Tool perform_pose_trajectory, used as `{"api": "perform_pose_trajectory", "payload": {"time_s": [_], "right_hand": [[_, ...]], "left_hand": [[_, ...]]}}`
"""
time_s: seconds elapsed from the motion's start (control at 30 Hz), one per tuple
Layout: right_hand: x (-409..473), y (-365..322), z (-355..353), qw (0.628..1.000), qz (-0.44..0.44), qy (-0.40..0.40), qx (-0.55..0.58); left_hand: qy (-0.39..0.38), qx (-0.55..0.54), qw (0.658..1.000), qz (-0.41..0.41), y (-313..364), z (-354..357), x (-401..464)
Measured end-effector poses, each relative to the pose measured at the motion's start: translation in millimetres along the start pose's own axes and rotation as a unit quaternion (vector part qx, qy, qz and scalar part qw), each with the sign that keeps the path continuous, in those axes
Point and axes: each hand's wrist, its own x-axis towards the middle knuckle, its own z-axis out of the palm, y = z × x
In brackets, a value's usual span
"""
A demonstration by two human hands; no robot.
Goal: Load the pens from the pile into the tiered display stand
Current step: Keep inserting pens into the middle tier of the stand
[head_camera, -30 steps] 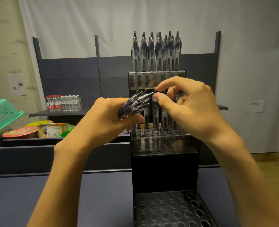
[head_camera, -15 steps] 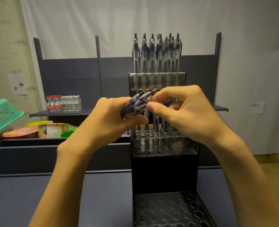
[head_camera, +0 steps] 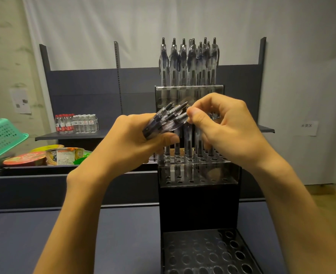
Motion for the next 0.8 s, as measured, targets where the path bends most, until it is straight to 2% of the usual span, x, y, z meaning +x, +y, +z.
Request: {"api": "perform_pose_trajectory", "payload": {"time_s": [0.1,0.3,0.57,0.8], "right_hand": [[1.1,-0.4,-0.3,0.999,-0.004,0.021,0.027],[2.4,-0.7,-15.6,0.989,0.003,0.096,0.109],[3.2,5.0,-20.9,0.988,-0.020,0.140,0.057],[3.8,9.0,-18.6,0.992,-0.030,0.118,-0.010]], "left_hand": [[-0.006,-0.006,1.000,-0.019,-2.3,-1.2,-0.7],[-0.009,0.064,0.997,-0.029,-11.5,-7.5,-1.5],[-0.015,0.072,0.996,-0.045,-16.9,-8.1,-3.1],[-0.003,0.084,0.996,-0.037,-19.6,-9.8,-3.5]]}}
